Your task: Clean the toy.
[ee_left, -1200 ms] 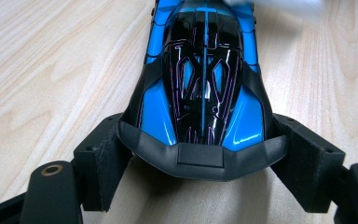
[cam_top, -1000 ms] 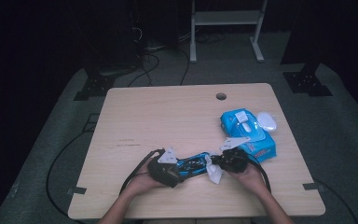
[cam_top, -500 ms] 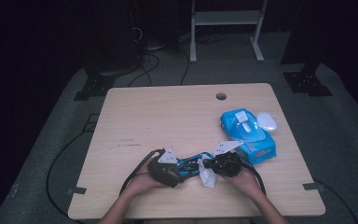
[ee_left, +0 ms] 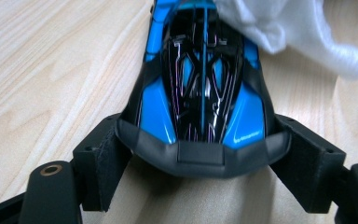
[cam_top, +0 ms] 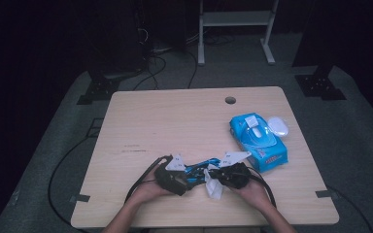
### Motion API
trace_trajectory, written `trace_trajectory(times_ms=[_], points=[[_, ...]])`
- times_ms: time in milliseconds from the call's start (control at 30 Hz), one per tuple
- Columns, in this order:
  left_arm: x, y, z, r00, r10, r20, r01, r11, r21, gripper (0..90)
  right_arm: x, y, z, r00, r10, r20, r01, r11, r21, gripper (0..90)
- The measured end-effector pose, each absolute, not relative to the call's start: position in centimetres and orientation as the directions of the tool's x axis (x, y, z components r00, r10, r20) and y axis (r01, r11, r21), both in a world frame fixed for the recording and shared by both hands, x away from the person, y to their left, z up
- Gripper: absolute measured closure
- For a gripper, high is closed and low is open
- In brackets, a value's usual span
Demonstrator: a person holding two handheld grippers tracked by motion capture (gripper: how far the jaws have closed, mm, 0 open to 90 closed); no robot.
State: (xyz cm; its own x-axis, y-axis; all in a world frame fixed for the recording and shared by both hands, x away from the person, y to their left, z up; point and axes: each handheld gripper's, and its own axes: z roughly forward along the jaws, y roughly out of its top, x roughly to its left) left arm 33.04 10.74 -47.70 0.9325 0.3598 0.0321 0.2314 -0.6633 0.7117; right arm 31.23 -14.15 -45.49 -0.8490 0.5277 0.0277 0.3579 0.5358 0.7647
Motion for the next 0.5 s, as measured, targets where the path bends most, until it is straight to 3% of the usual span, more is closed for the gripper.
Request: trace_trajectory(times_ms=[300,500], points=[[33.1,10.8,-47.7,0.930,0.368,0.018,0.247,-0.658,0.711,23.9,30.6,-12.1,-46.0,-0.889,0.458,0.022,0.298,0.541,0.787,85.6],[33.1,10.8,-47.7,0.931,0.365,0.021,0.243,-0.661,0.710,23.9,30.7,-13.2,-45.7,-0.867,0.499,0.013,0.324,0.542,0.776,85.7]])
